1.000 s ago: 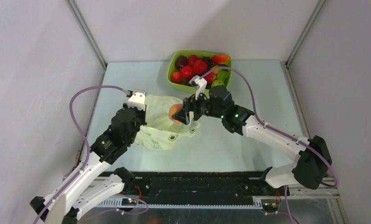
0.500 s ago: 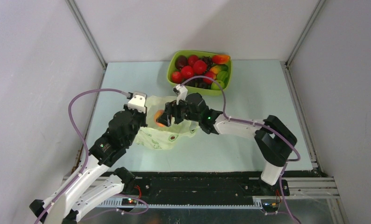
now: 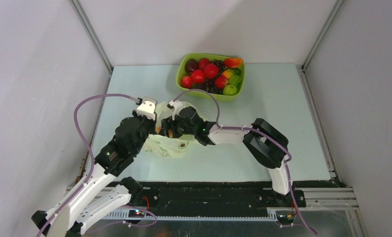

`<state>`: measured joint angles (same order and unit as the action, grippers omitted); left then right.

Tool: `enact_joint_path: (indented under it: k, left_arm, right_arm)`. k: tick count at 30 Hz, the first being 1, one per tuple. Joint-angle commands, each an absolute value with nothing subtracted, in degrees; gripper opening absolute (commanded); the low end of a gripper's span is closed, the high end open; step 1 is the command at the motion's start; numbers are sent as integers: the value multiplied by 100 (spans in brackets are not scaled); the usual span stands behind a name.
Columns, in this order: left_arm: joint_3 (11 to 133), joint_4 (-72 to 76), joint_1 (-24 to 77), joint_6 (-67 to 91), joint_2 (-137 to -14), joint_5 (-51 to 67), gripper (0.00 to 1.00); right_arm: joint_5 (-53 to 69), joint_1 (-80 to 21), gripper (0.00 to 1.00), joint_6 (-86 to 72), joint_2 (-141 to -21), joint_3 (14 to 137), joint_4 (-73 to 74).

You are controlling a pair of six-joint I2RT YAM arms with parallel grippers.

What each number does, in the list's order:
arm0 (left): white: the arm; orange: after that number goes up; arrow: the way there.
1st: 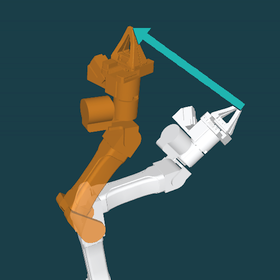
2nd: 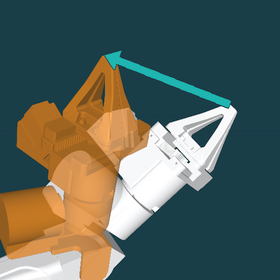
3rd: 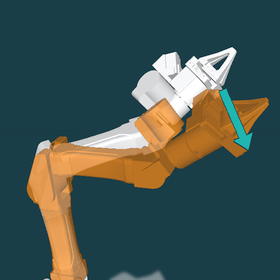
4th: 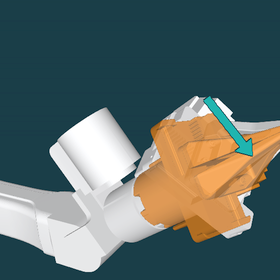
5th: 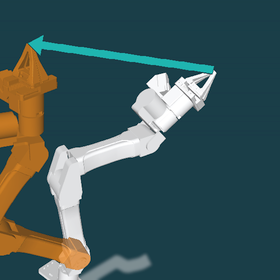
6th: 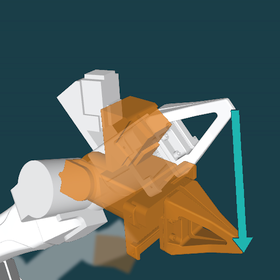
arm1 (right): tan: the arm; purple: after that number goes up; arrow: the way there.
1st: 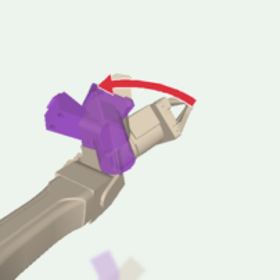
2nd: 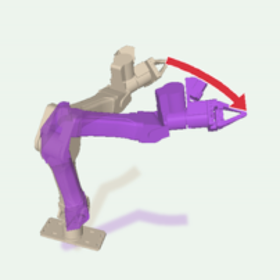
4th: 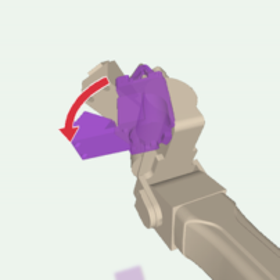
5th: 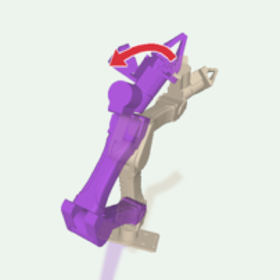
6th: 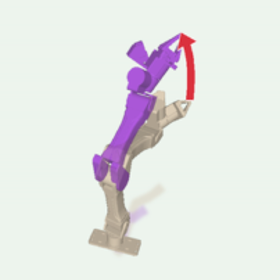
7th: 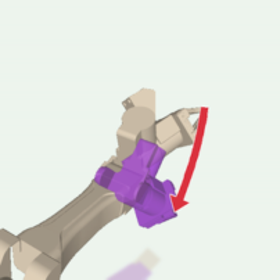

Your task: Place the fake fruits into the plastic bag and tie a complex knot

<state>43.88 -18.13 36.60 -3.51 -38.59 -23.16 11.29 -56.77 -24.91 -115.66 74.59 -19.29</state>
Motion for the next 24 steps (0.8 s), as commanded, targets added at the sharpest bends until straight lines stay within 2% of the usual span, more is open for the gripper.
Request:
enact_joint_path:
  k: [1, 6, 10, 12, 15, 17, 24]
  left_arm:
    - [4246, -1422, 3634, -457, -3548, -2448, 0]
    - [4068, -1232, 3638, -486, -3136, -2726, 0]
    - [4126, -1303, 3639, -489, -3235, -2688, 0]
    - [4159, -1335, 3639, -481, -3326, -2630, 0]
    - [4194, -1381, 3639, -475, -3411, -2581, 0]
    - [4210, -1408, 3633, -481, -3432, -2568, 0]
    - [4263, -1466, 3638, -451, -3509, -2613, 0]
  right_arm:
    - [314, -5666, 52, -2194, -11894, 7693, -1582]
    - [-201, -5677, 56, -2070, -12070, 7698, -1321]
    - [-391, -5719, 65, -1951, -12022, 7691, -1276]
    - [-463, -5753, 71, -1908, -11971, 7696, -1270]
    - [-533, -5806, 91, -1853, -11875, 7696, -1224]
    - [-543, -5828, 98, -1807, -11806, 7691, -1191]
    - [-562, -5922, 99, -1757, -11446, 7692, -1049]
